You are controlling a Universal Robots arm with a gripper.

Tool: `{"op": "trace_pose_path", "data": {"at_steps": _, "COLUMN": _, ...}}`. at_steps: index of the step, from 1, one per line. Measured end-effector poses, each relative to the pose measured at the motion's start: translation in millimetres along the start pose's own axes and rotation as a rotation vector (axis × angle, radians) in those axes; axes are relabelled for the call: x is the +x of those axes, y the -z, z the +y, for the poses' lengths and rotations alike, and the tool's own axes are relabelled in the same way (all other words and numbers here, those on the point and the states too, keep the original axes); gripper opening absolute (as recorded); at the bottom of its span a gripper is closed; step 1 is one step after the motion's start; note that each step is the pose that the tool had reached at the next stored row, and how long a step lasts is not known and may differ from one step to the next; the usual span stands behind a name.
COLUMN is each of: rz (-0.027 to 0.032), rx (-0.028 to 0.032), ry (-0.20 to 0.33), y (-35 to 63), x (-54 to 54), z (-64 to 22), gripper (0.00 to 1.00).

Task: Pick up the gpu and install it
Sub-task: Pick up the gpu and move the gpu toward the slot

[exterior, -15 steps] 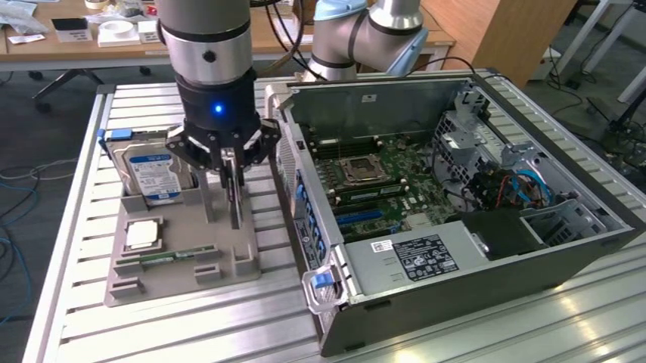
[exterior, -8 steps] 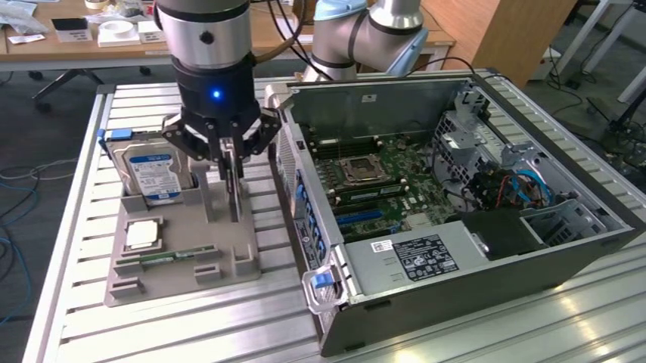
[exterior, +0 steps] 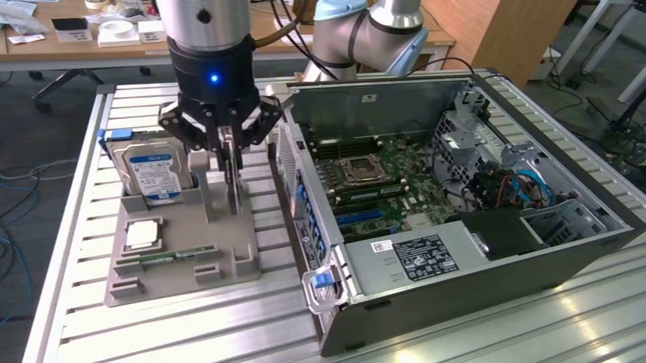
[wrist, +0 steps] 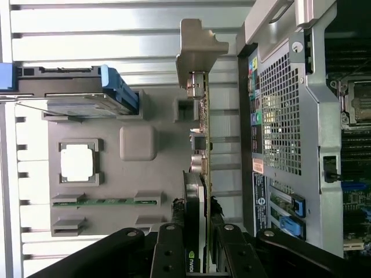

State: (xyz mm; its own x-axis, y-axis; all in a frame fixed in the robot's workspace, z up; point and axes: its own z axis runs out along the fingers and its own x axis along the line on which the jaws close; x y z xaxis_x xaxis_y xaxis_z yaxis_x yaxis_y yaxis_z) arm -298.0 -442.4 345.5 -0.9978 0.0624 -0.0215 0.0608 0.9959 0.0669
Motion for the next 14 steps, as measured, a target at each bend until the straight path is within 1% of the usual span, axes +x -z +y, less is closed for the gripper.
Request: {"op": "trace_pose_path", "data": {"at_steps": 14, "rz": 0.0000, "rx": 0.0000, "ry": 0.000, "y": 23.9, "x": -0.5, "z": 1.6, "gripper": 0.27}}
